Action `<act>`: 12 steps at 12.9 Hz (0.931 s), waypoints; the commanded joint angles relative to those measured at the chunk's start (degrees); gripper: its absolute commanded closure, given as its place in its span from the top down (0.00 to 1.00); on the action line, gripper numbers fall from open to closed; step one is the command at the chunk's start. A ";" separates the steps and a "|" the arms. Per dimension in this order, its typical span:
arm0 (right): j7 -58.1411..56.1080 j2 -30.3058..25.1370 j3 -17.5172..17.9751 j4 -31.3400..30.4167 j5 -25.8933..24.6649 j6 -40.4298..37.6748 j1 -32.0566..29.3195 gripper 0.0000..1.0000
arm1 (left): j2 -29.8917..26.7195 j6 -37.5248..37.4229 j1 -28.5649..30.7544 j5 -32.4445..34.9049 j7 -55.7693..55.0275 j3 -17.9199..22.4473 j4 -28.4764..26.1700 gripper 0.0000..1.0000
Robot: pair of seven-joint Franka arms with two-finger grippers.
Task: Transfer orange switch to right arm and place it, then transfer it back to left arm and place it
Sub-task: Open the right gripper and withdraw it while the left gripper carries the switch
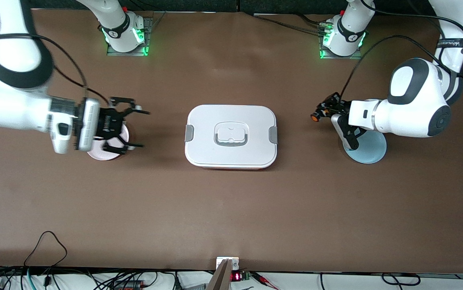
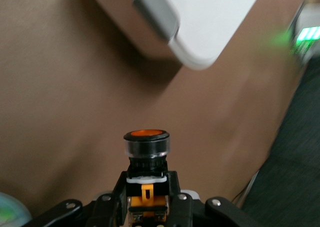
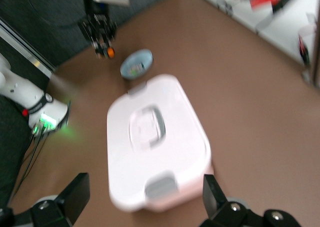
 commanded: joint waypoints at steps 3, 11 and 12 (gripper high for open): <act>26.67 -1.80 -3.64 -0.91 -12.62 -3.78 -0.58 1.00 | 0.72 -1.42 2.36 20.07 19.52 -0.20 0.28 0.02; 62.14 -3.64 -3.47 2.51 -35.44 -7.55 -0.32 1.00 | 8.80 21.67 12.81 35.57 43.81 -0.12 -6.04 0.01; 64.09 -4.43 -3.21 2.70 -37.31 -8.00 -0.32 1.00 | 9.51 23.96 14.39 35.57 43.82 -0.12 -7.44 0.01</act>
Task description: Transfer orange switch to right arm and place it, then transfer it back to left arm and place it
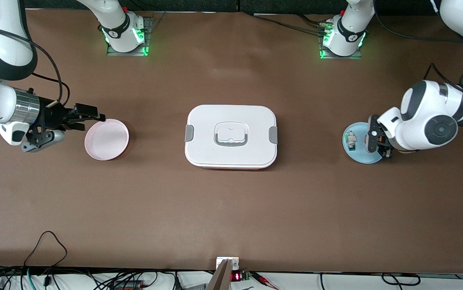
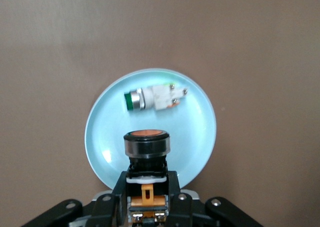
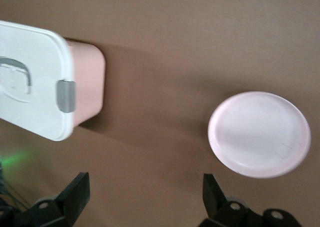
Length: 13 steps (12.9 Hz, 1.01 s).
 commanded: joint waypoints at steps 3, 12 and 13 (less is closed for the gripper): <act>5.08 -3.53 0.71 1.12 -5.87 -3.24 0.20 1.00 | 2.48 7.63 5.24 1.10 -0.39 -0.15 -4.89 0.00; 6.48 -7.40 1.76 1.39 -27.78 5.02 -3.38 1.00 | 3.97 15.36 5.07 4.94 -7.42 0.03 -9.99 0.00; 9.10 -7.76 1.76 1.39 -26.90 3.37 -4.88 1.00 | 4.41 15.45 5.24 6.01 -8.05 0.03 -9.99 0.00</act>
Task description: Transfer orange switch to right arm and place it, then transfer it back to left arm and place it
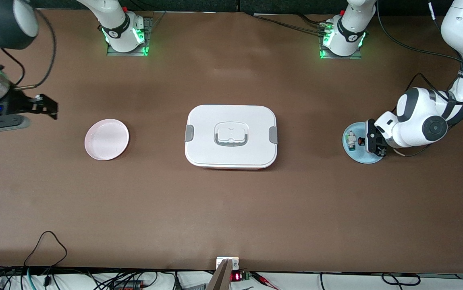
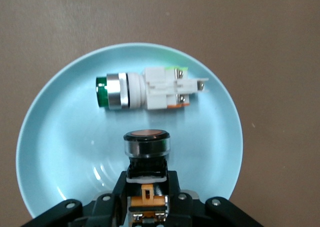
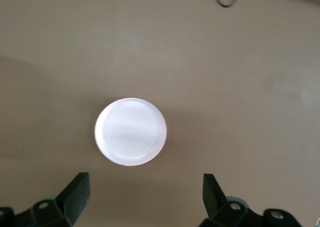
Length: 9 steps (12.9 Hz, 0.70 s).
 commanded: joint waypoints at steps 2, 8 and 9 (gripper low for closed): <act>10.55 -1.69 0.81 1.73 4.86 -6.01 -7.29 1.00 | 0.65 1.97 0.48 3.29 -2.44 -0.16 -0.08 0.02; 5.87 -4.94 2.22 0.61 3.31 -7.19 -7.84 1.00 | 1.27 2.24 0.83 3.55 -2.18 -0.07 0.01 1.00; 5.67 -5.30 2.22 0.51 3.30 -6.92 -7.67 1.00 | 1.27 2.15 0.83 3.55 -2.27 -0.07 0.18 1.00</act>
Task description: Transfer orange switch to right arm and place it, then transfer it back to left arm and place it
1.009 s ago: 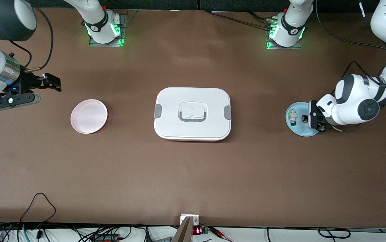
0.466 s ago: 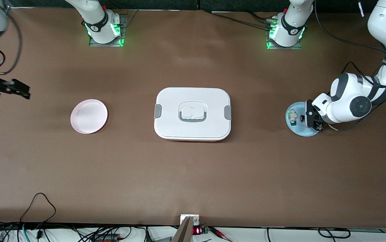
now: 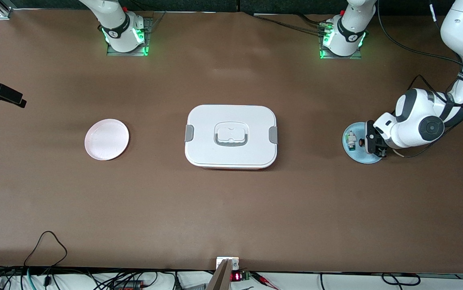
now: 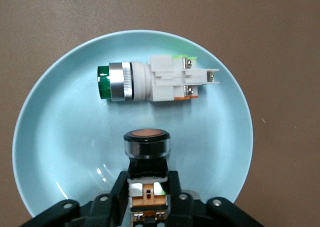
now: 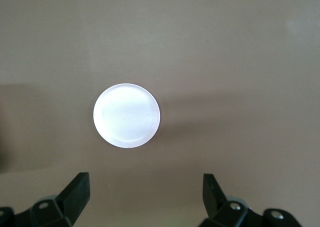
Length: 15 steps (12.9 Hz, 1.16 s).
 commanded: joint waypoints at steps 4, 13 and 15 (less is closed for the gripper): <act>1.68 -6.06 0.90 -6.40 -0.44 1.29 -0.11 1.00 | -1.56 -3.17 0.49 1.62 -2.23 -0.97 2.65 1.00; 1.68 -4.94 1.52 -6.69 -0.62 2.36 -0.11 1.00 | -13.68 -22.06 2.25 -9.63 -29.61 -7.56 11.42 1.00; 1.77 -4.32 1.60 -6.07 -0.53 2.79 -0.54 1.00 | -13.69 -31.45 2.07 -10.94 -35.95 -8.01 18.53 1.00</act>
